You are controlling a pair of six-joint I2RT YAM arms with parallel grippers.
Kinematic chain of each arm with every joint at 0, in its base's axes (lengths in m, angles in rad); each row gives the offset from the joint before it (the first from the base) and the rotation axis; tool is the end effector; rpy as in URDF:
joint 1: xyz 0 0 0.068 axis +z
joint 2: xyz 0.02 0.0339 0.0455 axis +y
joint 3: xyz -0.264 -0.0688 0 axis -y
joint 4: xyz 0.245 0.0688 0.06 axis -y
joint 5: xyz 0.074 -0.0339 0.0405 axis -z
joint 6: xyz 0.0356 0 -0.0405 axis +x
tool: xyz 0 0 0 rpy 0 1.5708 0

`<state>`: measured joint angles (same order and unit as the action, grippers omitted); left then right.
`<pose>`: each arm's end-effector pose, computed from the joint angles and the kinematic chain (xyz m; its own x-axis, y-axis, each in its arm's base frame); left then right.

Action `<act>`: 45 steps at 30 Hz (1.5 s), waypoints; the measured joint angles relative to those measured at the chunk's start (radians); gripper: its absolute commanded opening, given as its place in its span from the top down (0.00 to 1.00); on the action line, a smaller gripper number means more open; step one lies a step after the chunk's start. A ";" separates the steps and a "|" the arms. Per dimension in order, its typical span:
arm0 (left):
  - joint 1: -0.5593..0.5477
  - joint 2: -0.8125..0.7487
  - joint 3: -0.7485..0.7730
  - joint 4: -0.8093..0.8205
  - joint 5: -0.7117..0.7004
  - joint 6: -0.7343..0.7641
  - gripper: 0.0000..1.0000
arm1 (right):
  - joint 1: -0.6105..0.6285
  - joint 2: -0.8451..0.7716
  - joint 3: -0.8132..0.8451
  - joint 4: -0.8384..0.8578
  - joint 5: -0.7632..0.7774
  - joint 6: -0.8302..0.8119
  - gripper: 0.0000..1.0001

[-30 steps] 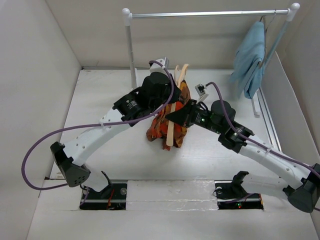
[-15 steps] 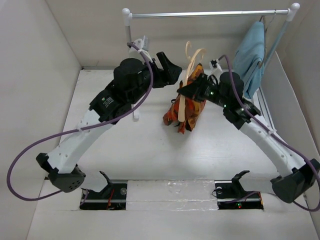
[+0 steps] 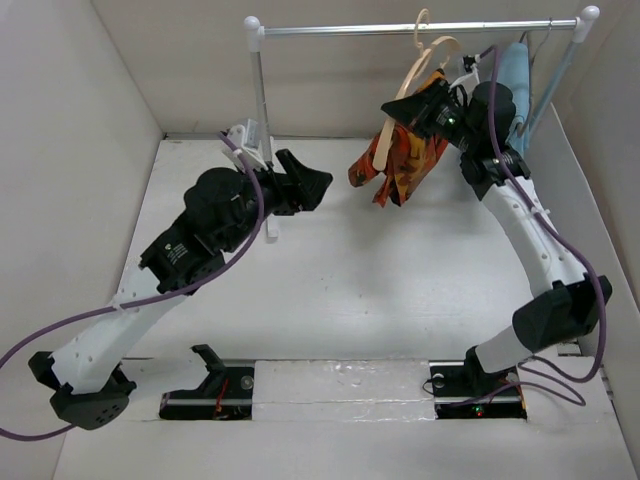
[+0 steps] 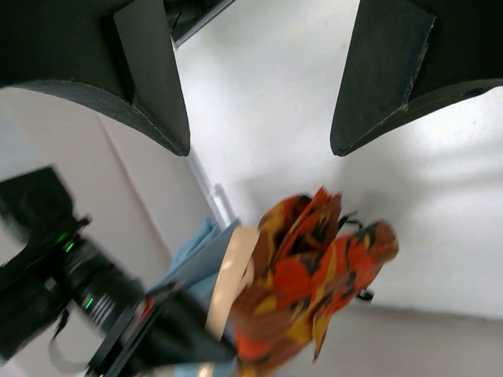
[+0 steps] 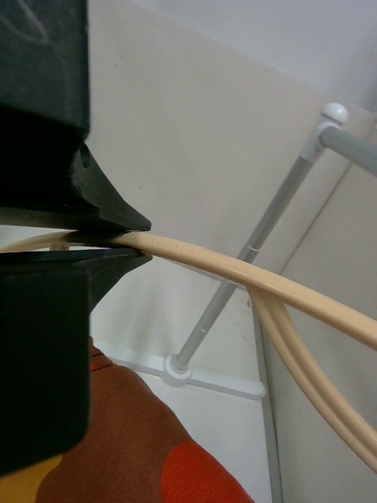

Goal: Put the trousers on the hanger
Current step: Place the hanger at the clothesline, then reset both arms

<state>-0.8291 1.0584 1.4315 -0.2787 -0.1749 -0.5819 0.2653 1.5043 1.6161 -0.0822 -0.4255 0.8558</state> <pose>0.1433 -0.1473 0.4991 -0.2815 -0.4939 -0.8227 0.5438 0.6243 -0.5609 0.3297 0.1048 0.4670 -0.4623 0.5871 -0.6646 -0.4392 0.4995 0.7468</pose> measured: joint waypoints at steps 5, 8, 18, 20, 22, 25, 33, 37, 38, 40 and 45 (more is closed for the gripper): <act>0.000 -0.002 -0.133 -0.004 0.028 -0.019 0.33 | -0.041 0.090 0.051 0.046 -0.024 0.039 1.00; 0.000 -0.003 -0.177 -0.007 0.045 -0.031 0.33 | -0.066 0.111 0.051 0.071 -0.027 0.056 1.00; 0.000 -0.020 -0.236 0.010 0.067 -0.047 0.32 | -0.103 0.112 0.008 0.123 -0.018 0.090 0.79; 0.000 -0.021 -0.245 0.009 0.066 -0.047 0.30 | -0.101 0.091 -0.051 0.150 -0.005 0.074 0.64; 0.000 -0.020 -0.254 0.009 0.066 -0.047 0.28 | -0.101 0.069 -0.099 0.178 0.003 0.060 0.59; 0.000 -0.020 -0.270 0.005 0.066 -0.047 0.27 | -0.100 0.027 -0.137 0.182 0.021 0.030 0.54; 0.000 -0.002 -0.263 -0.037 0.034 -0.040 0.01 | -0.109 -0.063 -0.132 0.138 0.062 -0.097 0.00; 0.006 0.111 -0.113 -0.101 -0.041 -0.010 0.01 | -0.109 -0.114 -0.125 0.055 0.137 -0.190 0.00; 0.015 0.139 -0.071 -0.106 -0.043 -0.003 0.01 | -0.110 -0.133 -0.123 0.033 0.158 -0.218 0.00; 0.058 0.169 -0.026 -0.105 -0.012 0.005 0.01 | -0.115 -0.173 -0.119 -0.005 0.190 -0.272 0.00; 0.301 0.121 -0.080 -0.060 0.163 0.003 0.01 | -0.130 -0.325 -0.150 -0.069 0.202 -0.436 0.00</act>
<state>-0.5285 1.1797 1.3518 -0.3382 -0.0124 -0.5789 0.1356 1.1797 1.4666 -0.1509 -0.2237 0.4202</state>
